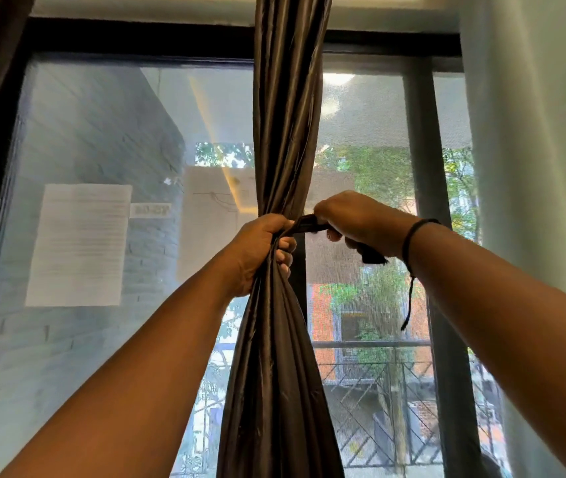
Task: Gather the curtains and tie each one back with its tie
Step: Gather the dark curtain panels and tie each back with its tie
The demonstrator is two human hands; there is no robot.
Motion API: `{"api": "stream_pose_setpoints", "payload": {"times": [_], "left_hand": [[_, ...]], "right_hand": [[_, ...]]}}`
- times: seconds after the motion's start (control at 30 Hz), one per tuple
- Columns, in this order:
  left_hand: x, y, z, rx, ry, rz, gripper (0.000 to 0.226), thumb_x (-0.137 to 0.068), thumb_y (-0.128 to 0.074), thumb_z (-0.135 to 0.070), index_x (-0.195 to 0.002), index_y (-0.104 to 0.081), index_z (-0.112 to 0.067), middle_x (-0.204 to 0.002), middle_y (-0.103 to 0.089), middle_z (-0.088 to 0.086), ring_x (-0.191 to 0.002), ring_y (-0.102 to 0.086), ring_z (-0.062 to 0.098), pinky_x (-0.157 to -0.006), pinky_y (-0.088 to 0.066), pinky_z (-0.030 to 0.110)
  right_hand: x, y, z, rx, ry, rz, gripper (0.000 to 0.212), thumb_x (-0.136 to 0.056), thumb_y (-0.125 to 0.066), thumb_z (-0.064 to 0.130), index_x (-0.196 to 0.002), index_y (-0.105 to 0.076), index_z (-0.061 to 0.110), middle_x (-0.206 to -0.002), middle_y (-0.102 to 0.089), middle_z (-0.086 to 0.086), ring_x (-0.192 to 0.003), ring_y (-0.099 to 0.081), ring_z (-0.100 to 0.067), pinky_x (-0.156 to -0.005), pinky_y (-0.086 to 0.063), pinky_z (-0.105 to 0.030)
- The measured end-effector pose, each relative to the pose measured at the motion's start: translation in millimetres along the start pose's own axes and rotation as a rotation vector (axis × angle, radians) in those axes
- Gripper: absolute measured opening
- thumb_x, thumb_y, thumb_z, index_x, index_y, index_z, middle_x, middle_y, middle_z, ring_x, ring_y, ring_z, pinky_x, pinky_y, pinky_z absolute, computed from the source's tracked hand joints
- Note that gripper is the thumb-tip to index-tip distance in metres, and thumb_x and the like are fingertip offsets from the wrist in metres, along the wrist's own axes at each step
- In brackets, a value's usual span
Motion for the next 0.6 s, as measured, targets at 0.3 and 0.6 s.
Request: {"api": "stream_pose_setpoints", "payload": {"times": [0.3,0.6], "left_hand": [[5.1,-5.9,-1.9,0.028,0.069,0.113,0.048,-0.089,-0.040,-0.032,-0.044,-0.040,-0.016,-0.040,-0.033,-0.005,-0.032,-0.031,0.004,-0.039,-0.031,0.014],[5.7,-8.2,1.0,0.042,0.091,0.163,0.036,-0.071,-0.048,-0.035,-0.041,-0.038,-0.016,-0.039,-0.030,-0.006,-0.031,-0.030,0.004,-0.039,-0.029,0.014]], "right_hand": [[0.0,15.2,-9.8,-0.056,-0.159,0.256,0.034,-0.094,-0.050,0.042,-0.101,-0.071,0.016,-0.072,-0.064,0.000,-0.040,-0.036,-0.010,-0.041,-0.029,-0.017],[-11.0,22.0,8.1,0.012,0.000,0.010,0.026,-0.097,-0.049,0.019,-0.097,-0.064,-0.002,-0.073,-0.051,-0.012,-0.047,-0.036,-0.014,-0.042,-0.033,-0.022]]}}
Point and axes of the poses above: each hand's wrist, its own x-axis away from the middle knuckle, its own y-axis out of the back of the hand, z = x × y, the point moved 9 cm from there along -x, towards the middle knuckle
